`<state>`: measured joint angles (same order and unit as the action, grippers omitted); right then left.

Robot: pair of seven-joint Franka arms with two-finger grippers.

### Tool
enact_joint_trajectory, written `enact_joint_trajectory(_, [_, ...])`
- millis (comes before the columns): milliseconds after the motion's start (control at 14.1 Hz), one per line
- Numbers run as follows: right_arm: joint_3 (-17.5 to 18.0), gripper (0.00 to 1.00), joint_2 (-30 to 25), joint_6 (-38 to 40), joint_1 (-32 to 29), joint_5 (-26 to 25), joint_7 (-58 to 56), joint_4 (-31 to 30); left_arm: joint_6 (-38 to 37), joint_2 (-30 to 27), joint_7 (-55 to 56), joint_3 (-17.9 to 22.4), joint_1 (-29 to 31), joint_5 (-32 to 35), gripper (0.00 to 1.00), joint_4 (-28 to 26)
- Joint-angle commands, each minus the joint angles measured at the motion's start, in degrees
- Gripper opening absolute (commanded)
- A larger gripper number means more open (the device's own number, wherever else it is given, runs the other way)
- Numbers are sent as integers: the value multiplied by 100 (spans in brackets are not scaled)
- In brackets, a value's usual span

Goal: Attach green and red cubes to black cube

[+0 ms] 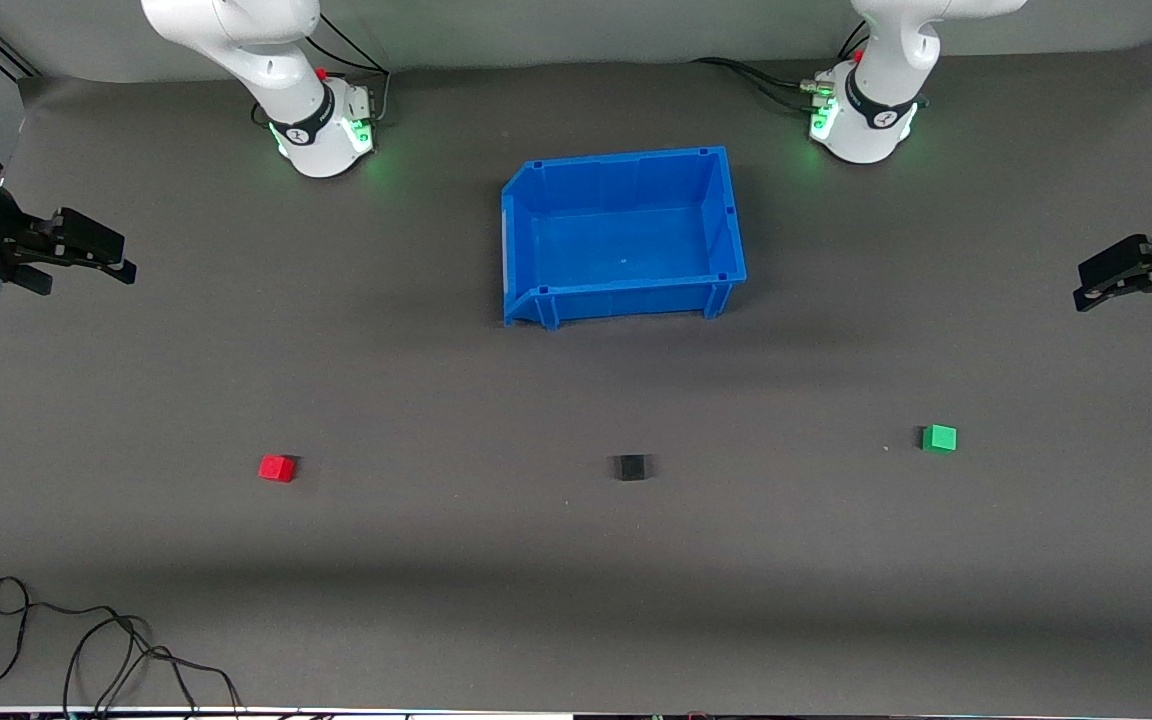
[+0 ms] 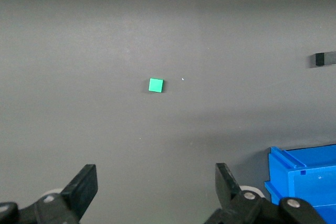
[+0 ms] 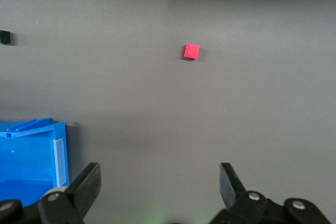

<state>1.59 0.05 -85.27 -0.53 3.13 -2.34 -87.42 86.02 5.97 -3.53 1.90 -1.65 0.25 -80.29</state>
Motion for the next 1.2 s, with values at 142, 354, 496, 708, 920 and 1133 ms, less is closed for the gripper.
enact_joint_trajectory(142, [-19,100,240,256,9,38,-39,348,-41,45,10,-6,-11,54,100,127])
enact_joint_trajectory(354, [-27,100,258,274,26,12,-30,410,-41,53,19,-6,-20,54,100,101])
enact_joint_trajectory(496, [-19,100,258,291,26,12,-30,410,-41,88,447,3,15,37,100,74])
enact_joint_trajectory(708, [-19,100,258,300,44,3,-4,428,-50,220,1203,12,50,72,100,66])
enact_joint_trajectory(920, [-19,100,258,300,61,3,49,402,-24,413,1907,12,112,89,100,-118])
enact_joint_trajectory(1133, [-19,100,293,300,44,12,-12,393,73,668,2635,21,138,142,100,-136])
